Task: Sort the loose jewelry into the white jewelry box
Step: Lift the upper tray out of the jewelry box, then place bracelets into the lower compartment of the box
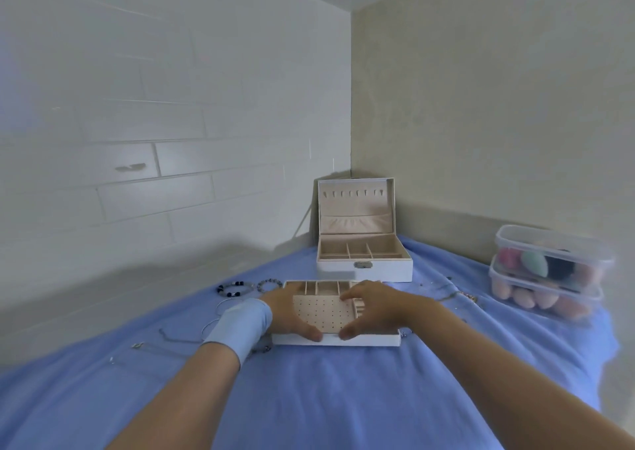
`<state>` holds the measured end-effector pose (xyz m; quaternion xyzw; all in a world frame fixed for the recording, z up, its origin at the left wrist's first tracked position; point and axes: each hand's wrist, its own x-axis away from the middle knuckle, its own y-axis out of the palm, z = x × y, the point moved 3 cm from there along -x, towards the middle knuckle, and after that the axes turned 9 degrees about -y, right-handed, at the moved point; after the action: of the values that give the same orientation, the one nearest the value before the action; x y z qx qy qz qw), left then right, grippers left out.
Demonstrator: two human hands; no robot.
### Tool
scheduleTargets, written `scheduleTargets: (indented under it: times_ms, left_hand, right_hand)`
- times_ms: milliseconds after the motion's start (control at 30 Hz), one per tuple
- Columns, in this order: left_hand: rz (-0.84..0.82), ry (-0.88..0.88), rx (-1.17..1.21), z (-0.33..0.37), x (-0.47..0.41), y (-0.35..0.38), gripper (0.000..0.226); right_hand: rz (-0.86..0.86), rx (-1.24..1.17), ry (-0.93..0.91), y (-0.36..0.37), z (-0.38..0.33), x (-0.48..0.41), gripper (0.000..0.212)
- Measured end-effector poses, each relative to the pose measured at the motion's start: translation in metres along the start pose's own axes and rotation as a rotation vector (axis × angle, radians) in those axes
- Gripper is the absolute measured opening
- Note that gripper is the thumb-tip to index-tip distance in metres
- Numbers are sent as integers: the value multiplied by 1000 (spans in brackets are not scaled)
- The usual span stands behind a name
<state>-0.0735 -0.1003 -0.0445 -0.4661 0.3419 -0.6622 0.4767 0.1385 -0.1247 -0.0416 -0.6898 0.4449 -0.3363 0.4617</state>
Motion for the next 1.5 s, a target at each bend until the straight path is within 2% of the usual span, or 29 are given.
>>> scheduleTargets:
  times_ms: [100, 200, 267, 333, 433, 533, 633, 733, 800, 933, 1067, 1200, 1333, 1500]
  left_hand:
    - [25, 13, -8, -8, 5, -19, 104]
    - [84, 43, 101, -19, 10, -42, 68]
    - [145, 45, 87, -32, 12, -50, 47]
    - [170, 22, 41, -47, 12, -52, 34]
    - [137, -29, 0, -73, 10, -45, 29]
    - [78, -67, -44, -94, 7, -38, 25]
    - [27, -51, -74, -106, 1, -34, 25]
    - [20, -24, -103, -111, -4, -33, 27]
    - [34, -12, -87, -114, -10, -33, 25]
    - [71, 34, 63, -118, -15, -44, 16]
    - [103, 132, 314, -110, -18, -67, 10]
    - [69, 202, 655, -83, -26, -82, 16]
    - [98, 260, 834, -44, -44, -96, 16]
    - [168, 262, 792, 10, -92, -100, 10]
  right_hand:
    - [39, 81, -34, -12, -21, -9, 74]
    - [99, 92, -132, -19, -55, -26, 50]
    - [102, 111, -216, -16, -79, -39, 35]
    - [69, 110, -267, -8, -102, -53, 28]
    - [-14, 131, -292, 9, -127, -77, 22]
    - [-115, 270, -306, 24, -144, -98, 20]
    - [-217, 505, -285, 36, -154, -111, 28]
    - [-239, 543, -265, 46, -155, -124, 34]
    - [-254, 485, -259, 46, -152, -128, 31]
    - [-225, 150, -259, 25, -142, -127, 19]
    - [-106, -113, -286, -3, -127, -130, 15]
    - [8, -399, -291, -29, -104, -133, 15]
    - [145, -516, -261, -64, -69, -135, 10]
    - [309, -507, -159, -93, -15, -150, 5]
